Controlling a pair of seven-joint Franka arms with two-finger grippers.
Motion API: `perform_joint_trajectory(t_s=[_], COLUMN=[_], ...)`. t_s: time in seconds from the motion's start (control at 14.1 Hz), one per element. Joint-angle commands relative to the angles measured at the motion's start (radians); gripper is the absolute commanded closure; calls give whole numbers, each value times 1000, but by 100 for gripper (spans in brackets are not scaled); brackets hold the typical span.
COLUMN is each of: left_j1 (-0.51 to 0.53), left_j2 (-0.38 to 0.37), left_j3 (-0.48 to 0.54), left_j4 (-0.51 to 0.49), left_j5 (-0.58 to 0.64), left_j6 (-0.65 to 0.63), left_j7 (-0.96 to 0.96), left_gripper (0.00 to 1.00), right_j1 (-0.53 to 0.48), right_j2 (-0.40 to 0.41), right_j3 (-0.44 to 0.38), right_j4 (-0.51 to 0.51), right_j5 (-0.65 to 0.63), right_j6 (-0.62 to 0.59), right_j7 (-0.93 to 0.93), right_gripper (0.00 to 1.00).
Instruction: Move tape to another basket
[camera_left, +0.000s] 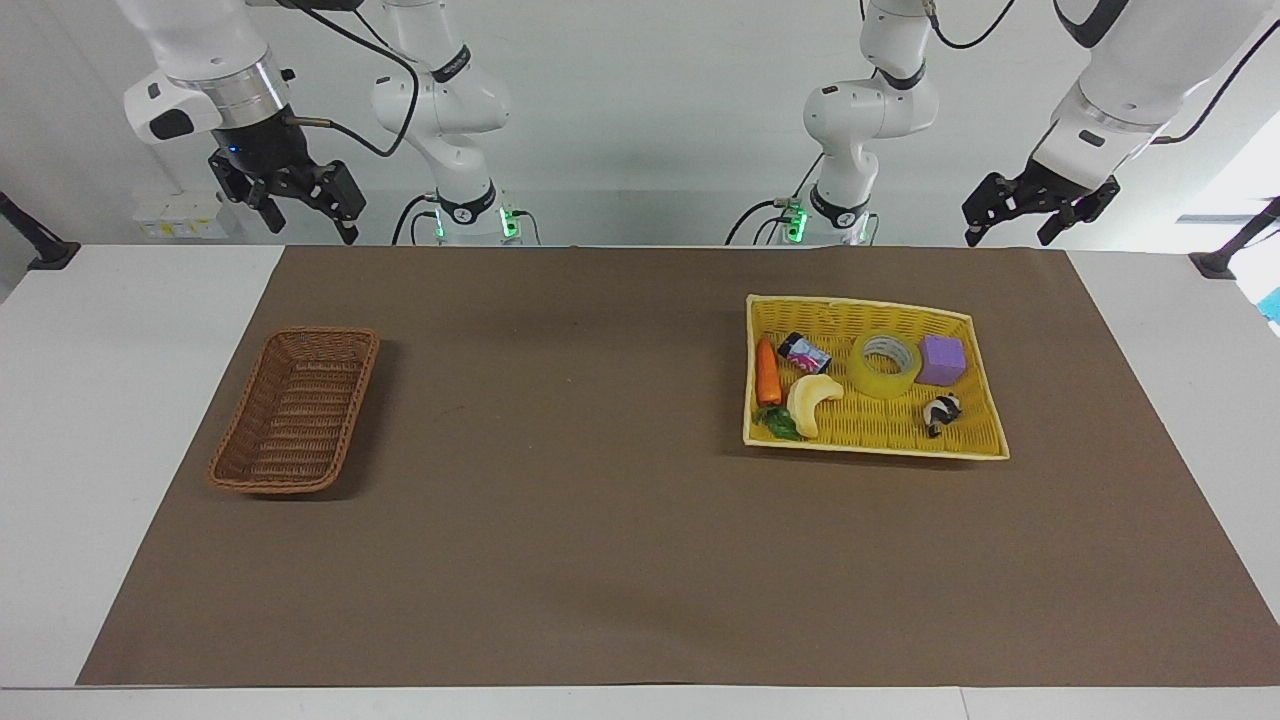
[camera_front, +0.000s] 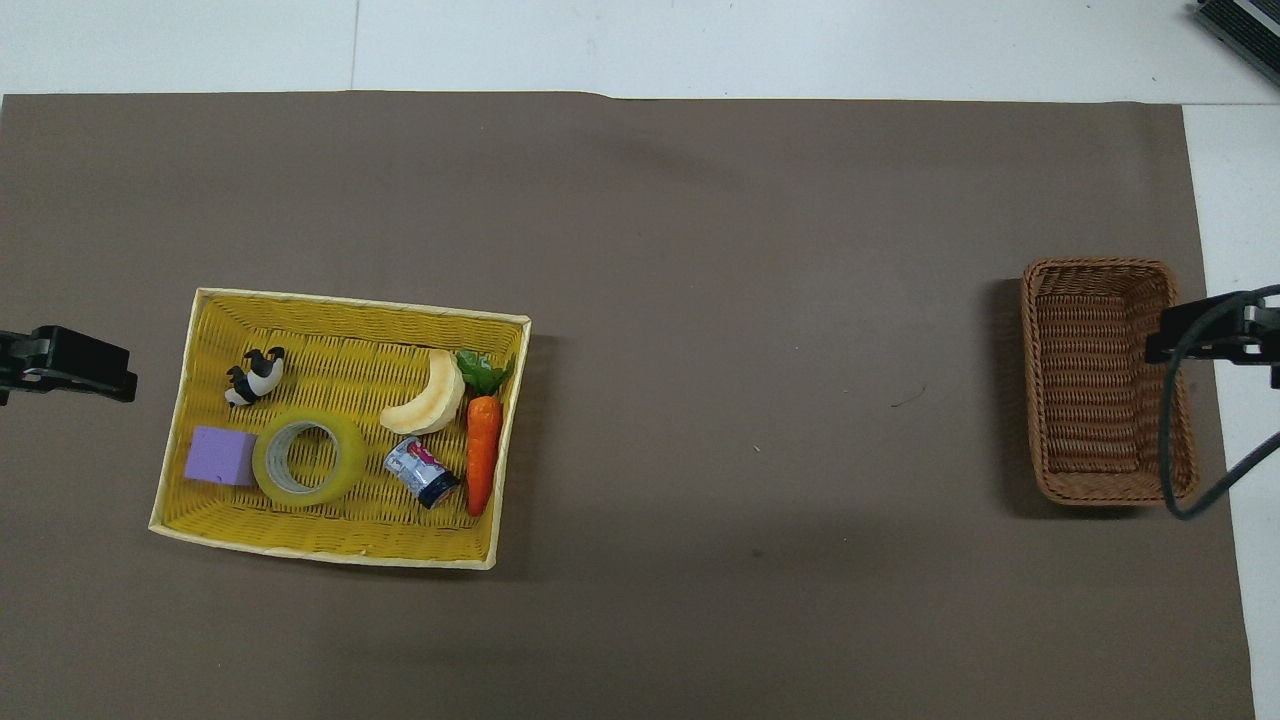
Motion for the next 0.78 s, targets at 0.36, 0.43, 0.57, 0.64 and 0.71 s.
perform_joint_trajectory(t_s=[0.36, 0.43, 0.57, 0.64, 0.71], left_j1=[0, 0, 0, 0, 3], left_j2=[-28, -32, -40, -43, -52], left_j3=[8, 8, 8, 8, 8], left_j4=[3, -4, -17, -27, -39], left_j5=[-20, -20, -20, -20, -22], left_j6=[-14, -11, -4, -4, -1], left_j7=[-12, -10, -12, -12, -12], left_gripper=[0, 0, 0, 0, 0], right_j1=[-7, -7, -7, -7, -7], right_j2=[-18, -18, -19, -18, -18], right_j3=[2, 2, 2, 2, 2], right_j4=[-21, -21, -21, -21, -21], right_j5=[7, 7, 7, 7, 7], right_j6=[10, 10, 10, 10, 10], right_j7=[-17, -17, -17, -17, -17], right_gripper=[0, 0, 0, 0, 0])
